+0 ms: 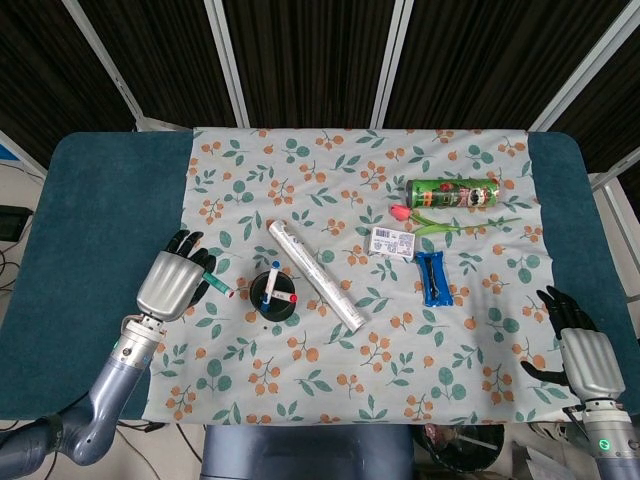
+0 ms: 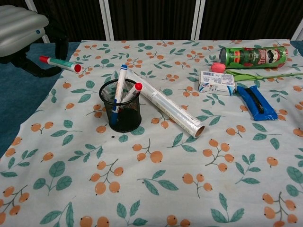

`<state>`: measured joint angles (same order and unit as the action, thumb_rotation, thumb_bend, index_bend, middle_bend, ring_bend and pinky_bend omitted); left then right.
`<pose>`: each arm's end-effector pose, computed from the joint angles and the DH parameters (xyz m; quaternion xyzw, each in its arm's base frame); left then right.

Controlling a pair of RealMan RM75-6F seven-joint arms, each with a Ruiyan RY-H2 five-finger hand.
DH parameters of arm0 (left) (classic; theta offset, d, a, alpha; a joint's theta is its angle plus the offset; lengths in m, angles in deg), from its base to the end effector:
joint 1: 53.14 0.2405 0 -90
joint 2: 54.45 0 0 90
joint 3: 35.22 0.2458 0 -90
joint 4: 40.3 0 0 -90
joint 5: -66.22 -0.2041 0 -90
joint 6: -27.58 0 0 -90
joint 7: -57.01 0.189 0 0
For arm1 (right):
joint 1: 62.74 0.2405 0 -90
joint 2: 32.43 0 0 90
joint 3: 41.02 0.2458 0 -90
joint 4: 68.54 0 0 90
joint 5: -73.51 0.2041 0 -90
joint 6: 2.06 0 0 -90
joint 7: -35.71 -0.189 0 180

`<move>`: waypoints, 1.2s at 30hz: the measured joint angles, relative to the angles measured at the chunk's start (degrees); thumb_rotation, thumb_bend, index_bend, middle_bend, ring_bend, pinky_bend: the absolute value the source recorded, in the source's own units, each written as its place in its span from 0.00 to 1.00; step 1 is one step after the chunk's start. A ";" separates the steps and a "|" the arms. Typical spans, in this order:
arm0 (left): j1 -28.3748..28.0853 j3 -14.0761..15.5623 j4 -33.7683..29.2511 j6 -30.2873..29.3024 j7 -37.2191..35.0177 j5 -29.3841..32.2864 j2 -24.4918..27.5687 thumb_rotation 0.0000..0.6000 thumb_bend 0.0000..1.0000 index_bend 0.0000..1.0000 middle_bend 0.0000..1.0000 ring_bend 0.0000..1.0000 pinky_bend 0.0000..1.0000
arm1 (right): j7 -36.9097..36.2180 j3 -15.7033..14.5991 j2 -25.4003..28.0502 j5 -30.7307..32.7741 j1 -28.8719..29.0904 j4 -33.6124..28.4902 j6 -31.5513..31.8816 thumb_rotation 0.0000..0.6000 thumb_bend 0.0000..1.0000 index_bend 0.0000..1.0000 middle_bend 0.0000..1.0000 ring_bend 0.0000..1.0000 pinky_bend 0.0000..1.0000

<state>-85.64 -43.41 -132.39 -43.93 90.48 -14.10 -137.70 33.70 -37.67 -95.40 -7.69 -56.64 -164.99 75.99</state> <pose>-0.1323 0.3364 0.0364 -0.7370 -0.2015 -0.3967 0.5088 -0.3031 -0.2302 0.1443 0.5787 -0.4587 0.3739 0.5612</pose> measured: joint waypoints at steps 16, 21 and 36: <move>-0.71 -2.72 -3.98 1.39 -11.52 3.60 -4.11 1.00 0.31 0.57 0.50 0.18 0.20 | -0.42 0.03 0.20 0.26 0.14 -0.21 -0.43 1.00 0.20 0.03 0.00 0.00 0.18; -1.46 -5.21 -8.10 2.95 -19.20 7.24 -7.12 1.00 0.31 0.57 0.50 0.18 0.20 | -0.60 0.08 0.27 0.53 0.19 -0.27 -0.65 1.00 0.20 0.03 0.00 0.00 0.18; -4.72 -9.59 -9.91 7.56 -25.05 17.02 -11.88 1.00 0.30 0.57 0.49 0.18 0.20 | -1.36 0.11 0.63 0.94 0.26 -0.58 -1.11 1.00 0.20 0.03 0.00 0.00 0.18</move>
<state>-90.36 -53.01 -142.30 -36.37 65.44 2.92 -149.58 32.34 -37.56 -94.77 -6.75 -56.38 -165.57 74.89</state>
